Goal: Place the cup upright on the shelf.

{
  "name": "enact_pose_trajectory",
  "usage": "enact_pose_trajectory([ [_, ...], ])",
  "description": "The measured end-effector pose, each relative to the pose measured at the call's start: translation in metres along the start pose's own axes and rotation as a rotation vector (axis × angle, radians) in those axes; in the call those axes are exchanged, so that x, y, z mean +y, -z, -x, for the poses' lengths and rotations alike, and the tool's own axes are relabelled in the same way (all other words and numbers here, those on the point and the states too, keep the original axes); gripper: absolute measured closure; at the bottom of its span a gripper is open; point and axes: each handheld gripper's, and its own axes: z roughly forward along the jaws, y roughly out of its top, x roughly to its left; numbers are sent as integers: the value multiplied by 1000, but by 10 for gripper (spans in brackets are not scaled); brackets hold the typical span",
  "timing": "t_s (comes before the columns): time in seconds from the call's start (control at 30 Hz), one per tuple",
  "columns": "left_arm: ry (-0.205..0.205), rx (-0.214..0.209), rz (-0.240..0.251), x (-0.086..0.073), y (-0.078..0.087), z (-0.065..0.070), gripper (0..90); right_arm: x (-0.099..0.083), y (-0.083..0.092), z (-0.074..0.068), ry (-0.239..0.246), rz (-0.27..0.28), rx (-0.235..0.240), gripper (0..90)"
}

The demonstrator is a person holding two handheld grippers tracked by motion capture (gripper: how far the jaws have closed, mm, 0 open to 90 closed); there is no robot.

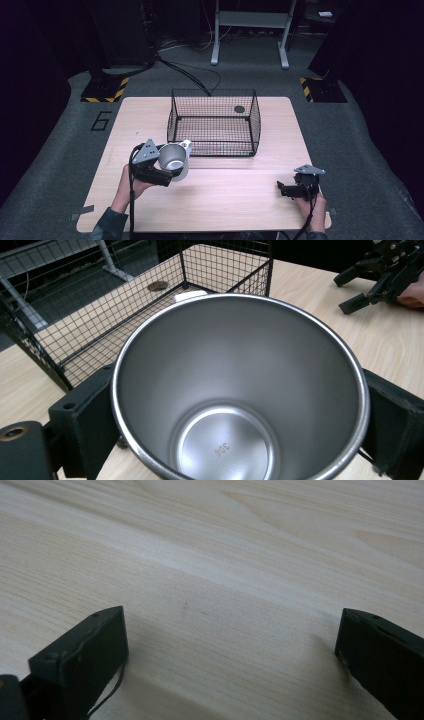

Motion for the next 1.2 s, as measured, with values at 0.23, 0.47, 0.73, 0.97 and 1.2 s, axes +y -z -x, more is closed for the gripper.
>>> enact_pose_trajectory([
  [0.23,-6,-8,13,11,-5,-2,69,0,0,0,-1,1,-1,1],
  [0.47,-17,-22,14,23,-10,-5,69,0,0,0,0,1,0,1],
  [0.73,-26,-23,31,37,-17,-11,69,0,0,0,-3,0,-1,1],
  [0.97,-30,-30,35,49,-23,-18,69,0,0,0,-2,0,-2,1],
  [1.2,-26,-27,38,57,-30,-26,69,0,0,0,-1,0,-2,1],
])
